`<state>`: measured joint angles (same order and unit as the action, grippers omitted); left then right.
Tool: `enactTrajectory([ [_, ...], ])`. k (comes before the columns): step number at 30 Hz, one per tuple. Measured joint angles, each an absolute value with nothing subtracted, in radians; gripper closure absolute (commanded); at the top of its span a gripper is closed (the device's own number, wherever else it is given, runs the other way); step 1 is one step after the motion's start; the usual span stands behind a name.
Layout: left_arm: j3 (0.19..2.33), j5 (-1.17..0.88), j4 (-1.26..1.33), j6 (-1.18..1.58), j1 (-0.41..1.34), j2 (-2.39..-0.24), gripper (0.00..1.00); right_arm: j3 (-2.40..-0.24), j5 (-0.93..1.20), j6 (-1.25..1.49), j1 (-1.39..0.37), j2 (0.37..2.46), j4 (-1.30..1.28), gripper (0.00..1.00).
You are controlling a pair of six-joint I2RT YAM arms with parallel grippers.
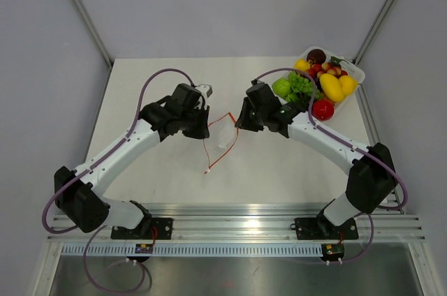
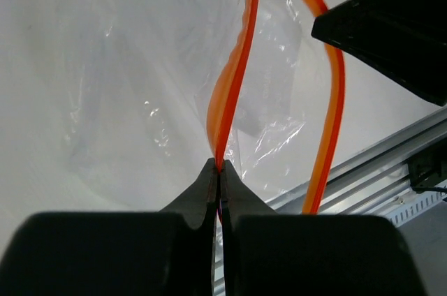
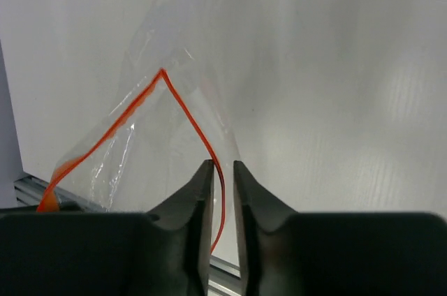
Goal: Place the food in the zip-top bag and seal the zipper
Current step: Open the zipper of the food storage bag, then pick up the fake fruit from the bin.
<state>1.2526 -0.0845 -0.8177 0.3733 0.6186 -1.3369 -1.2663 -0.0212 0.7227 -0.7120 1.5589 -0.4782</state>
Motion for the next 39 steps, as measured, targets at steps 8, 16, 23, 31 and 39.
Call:
enactTrajectory([
  [8, 1.393, -0.092, -0.77, 0.429, 0.668, -1.52, 1.0, -1.267, -0.09, 0.68, -0.606, 1.513, -0.562, 0.45],
  [16, 1.576, -0.081, -0.777, 0.443, 0.691, -1.647, 1.0, -1.256, -0.173, 0.65, -0.471, 1.299, -0.633, 0.1],
  [23, 1.615, -0.078, -0.776, 0.446, 0.703, -1.655, 1.0, -1.242, -0.32, 0.621, -0.308, 1.2, -0.709, 0.01],
  [31, 1.615, -0.08, -0.777, 0.445, 0.706, -1.677, 1.0, -1.227, -0.357, 0.576, -0.147, 1.268, -0.74, 0.01],
  [39, 1.615, -0.093, -0.777, 0.445, 0.707, -1.686, 1.0, -1.2, -0.326, 0.49, -0.089, 1.355, -0.702, 0.01],
])
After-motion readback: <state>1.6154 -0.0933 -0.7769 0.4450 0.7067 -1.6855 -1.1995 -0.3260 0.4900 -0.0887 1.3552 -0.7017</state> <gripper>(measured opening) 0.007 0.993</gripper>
